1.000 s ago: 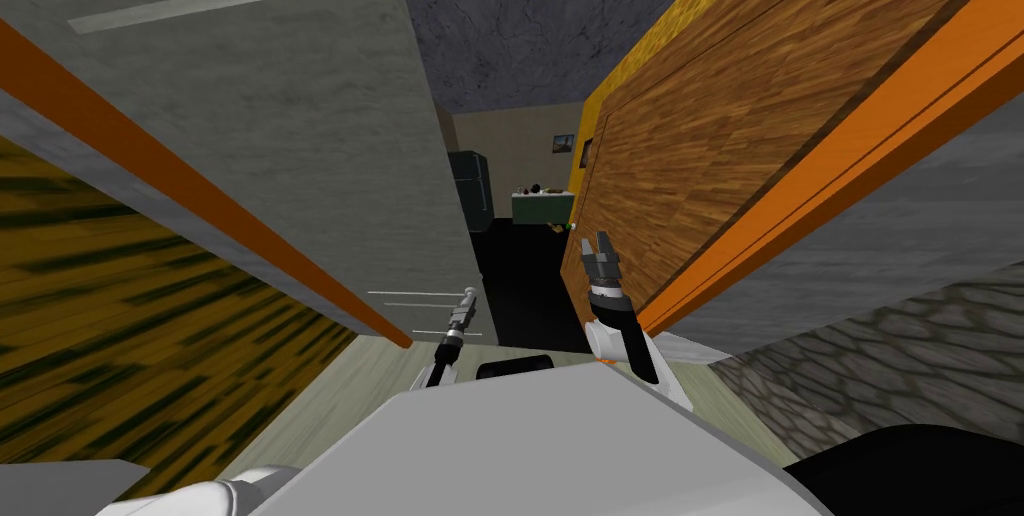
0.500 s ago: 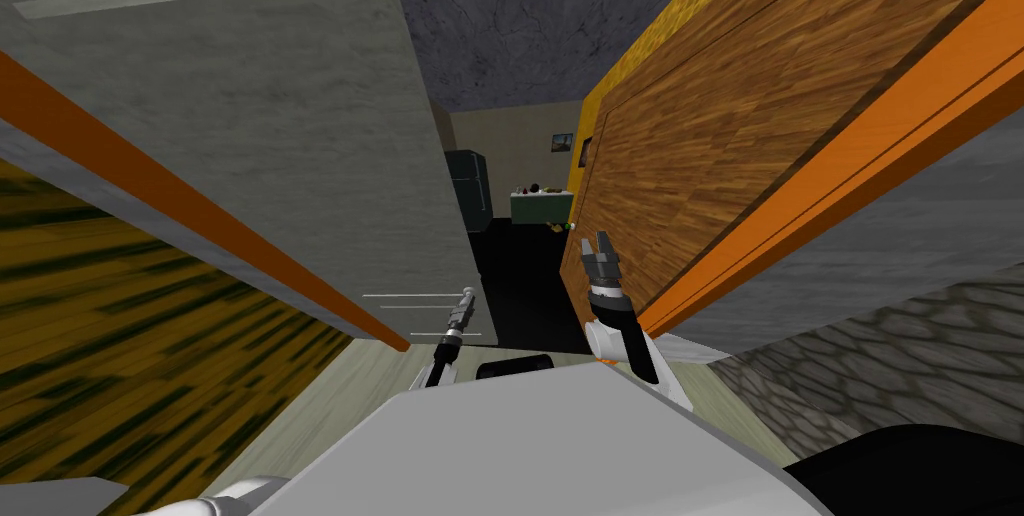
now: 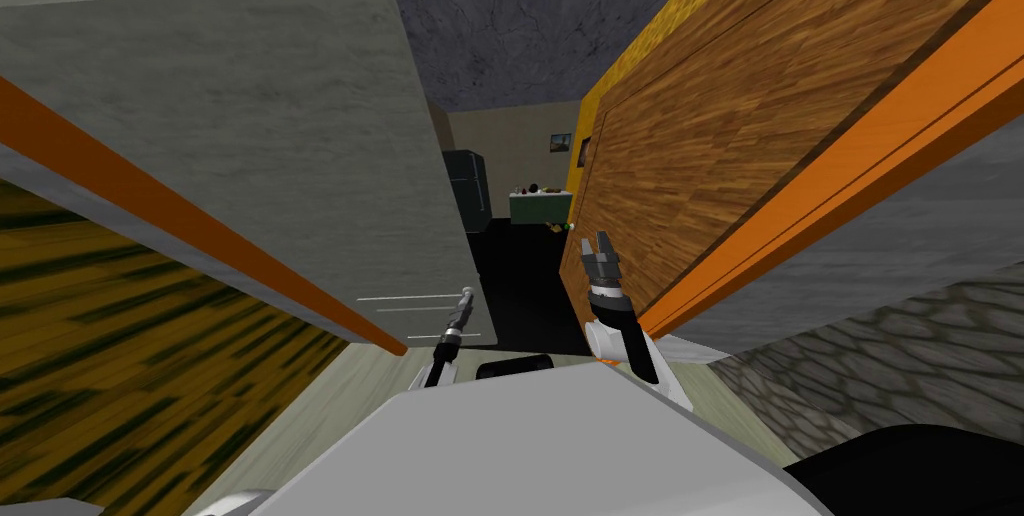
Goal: Push the door open
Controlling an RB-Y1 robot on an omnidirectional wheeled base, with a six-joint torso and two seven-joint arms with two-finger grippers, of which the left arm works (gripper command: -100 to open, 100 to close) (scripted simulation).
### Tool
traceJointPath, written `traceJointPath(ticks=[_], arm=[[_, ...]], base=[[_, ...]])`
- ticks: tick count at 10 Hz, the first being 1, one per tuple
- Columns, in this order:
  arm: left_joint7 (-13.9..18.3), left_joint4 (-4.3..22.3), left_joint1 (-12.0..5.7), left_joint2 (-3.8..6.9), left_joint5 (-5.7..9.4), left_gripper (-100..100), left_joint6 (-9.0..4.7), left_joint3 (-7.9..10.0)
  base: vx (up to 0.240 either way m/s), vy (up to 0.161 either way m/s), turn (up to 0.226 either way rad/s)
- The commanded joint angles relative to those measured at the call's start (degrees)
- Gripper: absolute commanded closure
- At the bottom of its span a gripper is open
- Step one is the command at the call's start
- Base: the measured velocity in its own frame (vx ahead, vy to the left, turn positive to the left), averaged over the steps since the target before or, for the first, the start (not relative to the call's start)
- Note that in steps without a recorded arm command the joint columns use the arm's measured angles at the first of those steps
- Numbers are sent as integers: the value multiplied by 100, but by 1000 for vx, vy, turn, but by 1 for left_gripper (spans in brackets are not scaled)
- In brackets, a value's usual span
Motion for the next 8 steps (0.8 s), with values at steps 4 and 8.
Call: traceJointPath(ticks=[4, 8], arm=[[723, 77, -102, 102, 233, 100, -49, 144], [1286, 111, -135, 117, 358, 100, -55, 193]], base=[[39, -10, -23], [36, -4, -14]])
